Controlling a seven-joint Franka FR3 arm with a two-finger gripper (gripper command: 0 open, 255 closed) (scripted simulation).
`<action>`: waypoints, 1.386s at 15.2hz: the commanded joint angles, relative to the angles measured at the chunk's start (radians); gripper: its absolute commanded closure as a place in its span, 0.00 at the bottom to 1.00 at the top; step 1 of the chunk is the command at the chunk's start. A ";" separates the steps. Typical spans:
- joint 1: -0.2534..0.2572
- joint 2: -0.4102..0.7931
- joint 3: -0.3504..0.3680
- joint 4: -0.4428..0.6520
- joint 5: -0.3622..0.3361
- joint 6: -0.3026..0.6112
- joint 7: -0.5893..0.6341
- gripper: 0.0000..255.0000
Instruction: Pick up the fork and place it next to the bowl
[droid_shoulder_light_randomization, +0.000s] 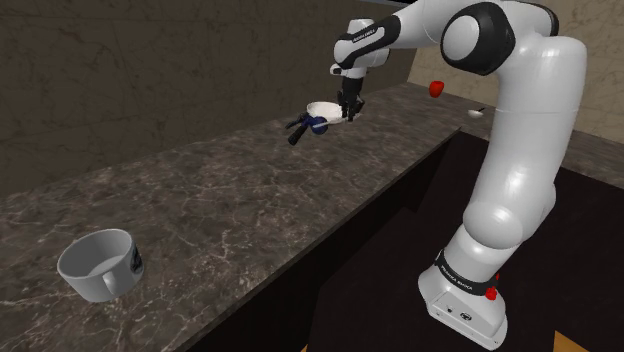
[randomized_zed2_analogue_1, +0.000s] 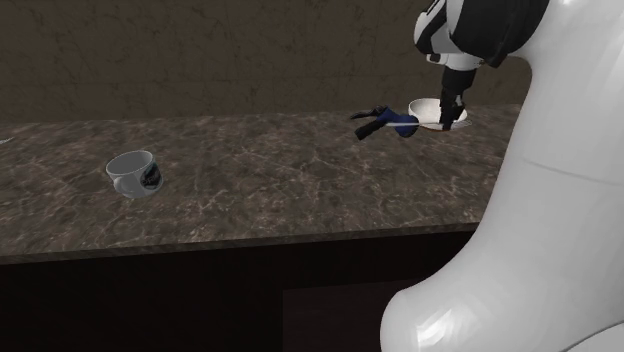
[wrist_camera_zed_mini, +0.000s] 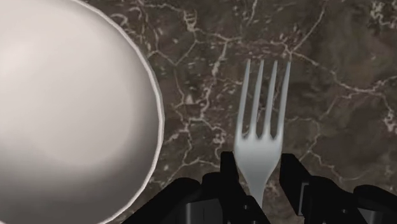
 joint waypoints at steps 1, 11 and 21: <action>0.000 0.006 0.001 -0.019 0.001 0.026 0.000 1.00; -0.004 0.059 0.007 -0.083 0.015 0.141 -0.002 1.00; -0.005 0.070 0.008 -0.092 0.018 0.161 -0.003 0.00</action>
